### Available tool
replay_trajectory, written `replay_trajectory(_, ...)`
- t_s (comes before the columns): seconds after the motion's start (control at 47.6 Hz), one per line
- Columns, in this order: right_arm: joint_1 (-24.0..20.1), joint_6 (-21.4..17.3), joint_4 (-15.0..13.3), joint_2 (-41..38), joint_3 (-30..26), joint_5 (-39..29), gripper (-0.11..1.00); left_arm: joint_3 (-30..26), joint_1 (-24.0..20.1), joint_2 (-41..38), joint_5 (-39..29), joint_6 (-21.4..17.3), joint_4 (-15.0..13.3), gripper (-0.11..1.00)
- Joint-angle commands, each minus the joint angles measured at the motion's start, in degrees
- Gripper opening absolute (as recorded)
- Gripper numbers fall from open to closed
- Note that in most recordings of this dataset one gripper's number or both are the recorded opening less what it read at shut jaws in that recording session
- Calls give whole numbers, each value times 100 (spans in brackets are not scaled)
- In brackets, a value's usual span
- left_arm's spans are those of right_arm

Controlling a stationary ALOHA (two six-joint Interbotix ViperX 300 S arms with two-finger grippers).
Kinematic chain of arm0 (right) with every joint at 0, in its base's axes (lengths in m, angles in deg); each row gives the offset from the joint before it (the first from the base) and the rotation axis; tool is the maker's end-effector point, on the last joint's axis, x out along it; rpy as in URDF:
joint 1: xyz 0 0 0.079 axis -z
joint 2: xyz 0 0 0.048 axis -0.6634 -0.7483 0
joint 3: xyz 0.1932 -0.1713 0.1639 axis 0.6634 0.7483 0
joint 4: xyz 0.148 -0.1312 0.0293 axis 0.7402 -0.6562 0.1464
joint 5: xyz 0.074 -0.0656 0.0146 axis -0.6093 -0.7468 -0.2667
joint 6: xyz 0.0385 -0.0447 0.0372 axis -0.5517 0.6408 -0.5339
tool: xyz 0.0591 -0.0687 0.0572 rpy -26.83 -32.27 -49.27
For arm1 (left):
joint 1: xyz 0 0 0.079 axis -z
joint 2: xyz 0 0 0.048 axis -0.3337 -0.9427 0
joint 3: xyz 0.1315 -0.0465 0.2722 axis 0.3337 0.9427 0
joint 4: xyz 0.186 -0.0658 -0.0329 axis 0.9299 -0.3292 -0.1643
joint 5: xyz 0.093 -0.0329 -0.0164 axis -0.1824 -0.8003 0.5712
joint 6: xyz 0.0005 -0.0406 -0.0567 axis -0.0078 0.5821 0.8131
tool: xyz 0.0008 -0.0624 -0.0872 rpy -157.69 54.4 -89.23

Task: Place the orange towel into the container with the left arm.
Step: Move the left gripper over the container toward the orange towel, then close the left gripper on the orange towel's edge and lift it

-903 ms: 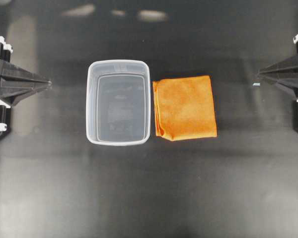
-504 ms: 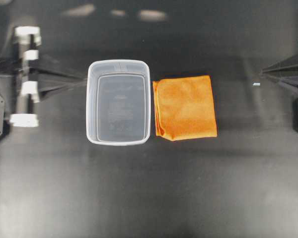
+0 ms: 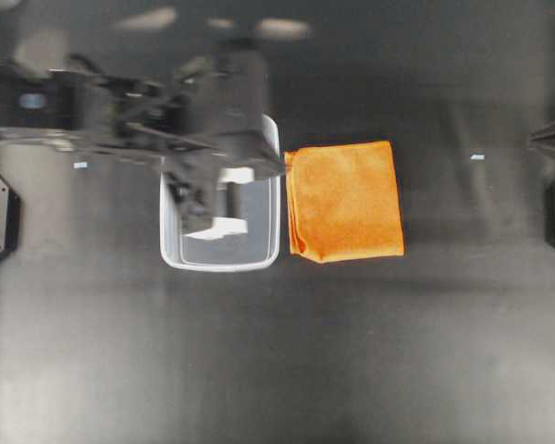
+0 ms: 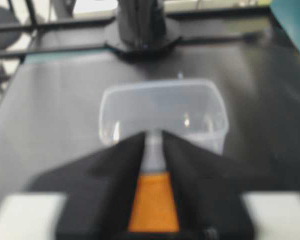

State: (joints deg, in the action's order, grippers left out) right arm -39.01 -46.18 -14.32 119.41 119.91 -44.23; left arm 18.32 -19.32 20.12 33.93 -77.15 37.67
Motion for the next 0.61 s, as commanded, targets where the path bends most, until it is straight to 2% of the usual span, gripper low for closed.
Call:
replay_trajectory(0.0, 62, -9, 26, -9, -18, 0, 32, -527, 0, -404, -132, -9, 26, 8)
replay_trajectory(0.084, 114, -26, 35, -26, 18, 26, 57, -809, 0, -791, -167, -176, 26, 26)
replay_trajectory(0.105, 123, -35, 35, -26, 18, 26, 65, -870, 0, -879, -185, -229, 26, 33)
replay_trajectory(0.168, 123, -114, 26, -26, 26, 44, 78, -1081, 0, -1169, -281, -413, 26, 53)
replay_trajectory(0.21, 123, -132, 26, -26, 26, 44, 83, -1230, 0, -1371, -387, -519, 26, 65)
replay_trajectory(0.273, 123, -141, 26, -18, 62, 44, 82, -1529, 9, -1775, -677, -703, 26, 81)
replay_trajectory(0.315, 132, -149, 26, -9, 97, 35, 80, -1740, 0, -2013, -879, -809, 26, 88)
replay_trajectory(0.357, 132, -158, 26, 18, 132, 18, 79, -1951, -18, -2241, -1081, -888, 26, 91)
replay_trajectory(0.441, 132, -167, 35, 62, 167, 9, 80, -2276, -53, -2610, -1318, -1011, 26, 90)
replay_trajectory(0.588, 141, -220, 26, 141, 211, 97, 80, -2619, -176, -3226, -1310, -1072, 26, 89)
